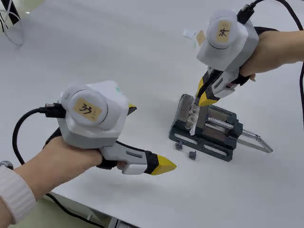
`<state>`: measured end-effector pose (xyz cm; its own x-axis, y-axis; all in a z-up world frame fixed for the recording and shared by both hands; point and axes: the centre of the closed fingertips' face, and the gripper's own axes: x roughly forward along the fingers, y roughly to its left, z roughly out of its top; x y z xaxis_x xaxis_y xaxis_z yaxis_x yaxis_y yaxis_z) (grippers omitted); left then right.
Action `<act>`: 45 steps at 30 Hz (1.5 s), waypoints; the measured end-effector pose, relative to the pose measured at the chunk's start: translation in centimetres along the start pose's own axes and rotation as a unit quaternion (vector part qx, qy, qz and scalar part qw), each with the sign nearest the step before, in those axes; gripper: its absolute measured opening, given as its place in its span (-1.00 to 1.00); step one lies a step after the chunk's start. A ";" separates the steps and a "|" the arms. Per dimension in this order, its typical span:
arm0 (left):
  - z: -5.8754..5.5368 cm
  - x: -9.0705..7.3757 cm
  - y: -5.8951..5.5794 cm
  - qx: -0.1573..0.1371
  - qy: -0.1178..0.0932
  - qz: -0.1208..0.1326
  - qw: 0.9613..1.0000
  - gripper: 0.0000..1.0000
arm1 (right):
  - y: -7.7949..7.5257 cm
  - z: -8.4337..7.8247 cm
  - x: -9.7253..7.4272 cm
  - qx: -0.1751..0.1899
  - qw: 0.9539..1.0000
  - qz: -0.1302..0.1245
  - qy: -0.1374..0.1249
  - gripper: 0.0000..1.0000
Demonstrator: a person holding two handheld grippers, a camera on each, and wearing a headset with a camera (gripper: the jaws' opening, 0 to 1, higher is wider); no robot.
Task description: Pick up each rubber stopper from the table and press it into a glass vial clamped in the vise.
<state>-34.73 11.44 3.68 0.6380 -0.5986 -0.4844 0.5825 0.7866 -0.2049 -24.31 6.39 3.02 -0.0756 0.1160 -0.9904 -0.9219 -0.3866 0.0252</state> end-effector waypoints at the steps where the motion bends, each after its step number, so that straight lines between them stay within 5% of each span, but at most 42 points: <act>1: 0.0 0.0 0.0 0.000 0.000 -0.001 1.000 0.84 | -0.1 0.0 0.0 0.014 1.000 0.001 0.000 -0.93; 13: 0.1 0.4 -0.2 0.000 0.000 -0.006 1.000 0.84 | -0.2 0.3 0.1 0.085 0.996 -0.009 0.021 -0.93; 15: 0.1 0.5 -0.2 -0.001 0.001 -0.007 1.000 0.83 | 0.0 0.2 0.1 0.123 0.992 -0.014 0.026 -0.93; 45: 0.3 0.7 -0.6 -0.001 0.000 -0.011 1.000 0.82 | 0.0 -0.3 -0.2 0.059 0.998 -0.019 0.018 -0.85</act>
<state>-34.51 10.56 3.70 0.6243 -0.6161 -0.4803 0.5957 0.7732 -0.2175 -24.15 6.07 3.17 -0.0287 0.0939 -0.9952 -0.9625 -0.2714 0.0021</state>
